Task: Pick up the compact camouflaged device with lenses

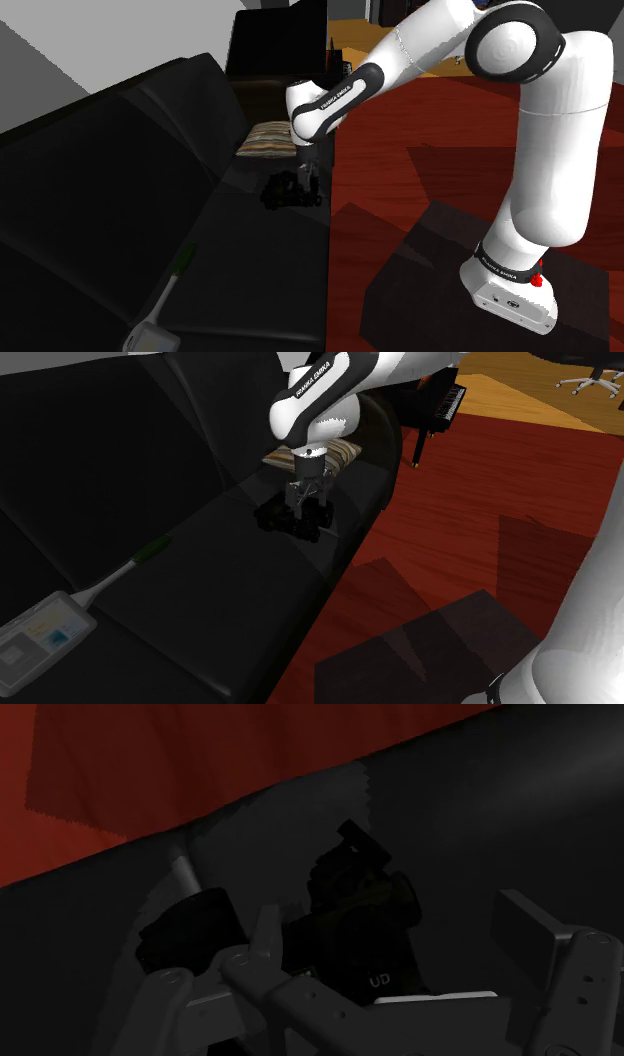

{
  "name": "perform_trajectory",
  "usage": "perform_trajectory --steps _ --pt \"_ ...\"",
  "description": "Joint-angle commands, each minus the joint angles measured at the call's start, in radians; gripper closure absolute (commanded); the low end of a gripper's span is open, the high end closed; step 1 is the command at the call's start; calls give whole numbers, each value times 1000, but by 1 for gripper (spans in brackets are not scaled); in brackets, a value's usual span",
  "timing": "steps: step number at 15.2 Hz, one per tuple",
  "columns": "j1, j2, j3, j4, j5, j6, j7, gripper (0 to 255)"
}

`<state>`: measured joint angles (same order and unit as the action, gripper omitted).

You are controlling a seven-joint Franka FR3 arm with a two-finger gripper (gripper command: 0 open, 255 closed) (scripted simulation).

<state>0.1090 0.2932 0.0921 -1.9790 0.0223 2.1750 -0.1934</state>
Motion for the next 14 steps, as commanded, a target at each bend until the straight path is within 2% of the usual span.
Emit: perform_trajectory --steps 1,11,12,14 --pt "7 82 4 67 -4 14 -6 0" --pt "10 150 2 54 -9 95 -6 0" --pt "10 150 2 53 -9 95 -6 255" --pt "9 150 1 53 -9 96 -6 255"
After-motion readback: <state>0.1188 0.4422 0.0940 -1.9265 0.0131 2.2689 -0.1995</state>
